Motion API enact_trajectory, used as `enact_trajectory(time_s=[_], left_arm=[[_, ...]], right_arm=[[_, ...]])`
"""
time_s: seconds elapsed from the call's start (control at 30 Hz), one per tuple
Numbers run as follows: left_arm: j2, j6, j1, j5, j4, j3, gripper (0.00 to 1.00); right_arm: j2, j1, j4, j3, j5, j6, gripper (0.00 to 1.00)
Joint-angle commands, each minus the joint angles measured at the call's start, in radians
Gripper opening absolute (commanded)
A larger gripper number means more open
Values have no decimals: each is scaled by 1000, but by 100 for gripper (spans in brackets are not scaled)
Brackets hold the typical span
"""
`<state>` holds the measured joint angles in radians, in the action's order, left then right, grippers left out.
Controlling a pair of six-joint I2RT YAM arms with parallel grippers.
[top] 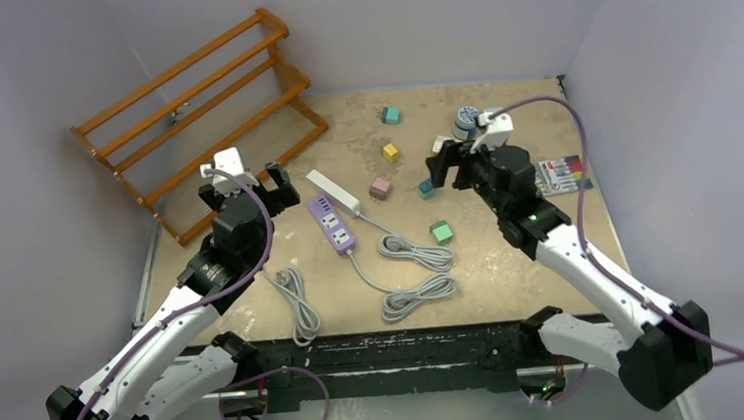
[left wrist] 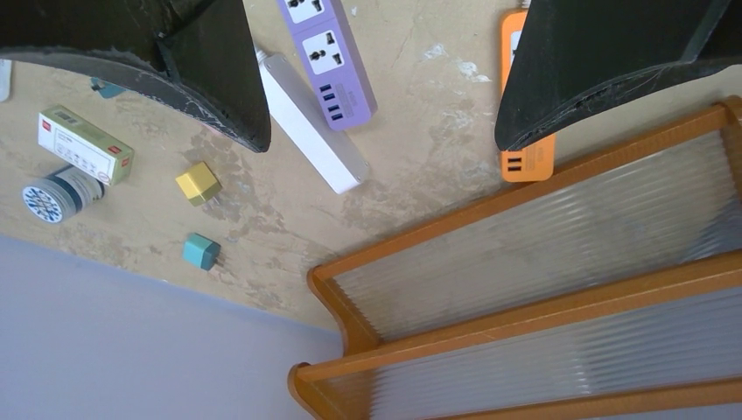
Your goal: Insert the plug
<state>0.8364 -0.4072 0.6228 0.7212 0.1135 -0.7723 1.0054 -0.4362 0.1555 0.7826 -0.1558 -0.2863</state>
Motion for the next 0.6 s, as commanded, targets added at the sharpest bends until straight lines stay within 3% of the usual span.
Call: enact_trajectory(time_s=[0.0,0.17,0.33,0.57], left_arm=[[-19,13,7,90,-17,-11,100],[-27,9,8,111,-15,-11,99],[-26,8,10,117,-14,-9,97],[-26,8,15,159,-8,-6,95]], right_arm=[[121,-96,-6,77,82,16,87],[291,-260,36,125,82,0,79],[500,-384,65,230,103,-5,63],[668,-408,109,340,44,-57,61]])
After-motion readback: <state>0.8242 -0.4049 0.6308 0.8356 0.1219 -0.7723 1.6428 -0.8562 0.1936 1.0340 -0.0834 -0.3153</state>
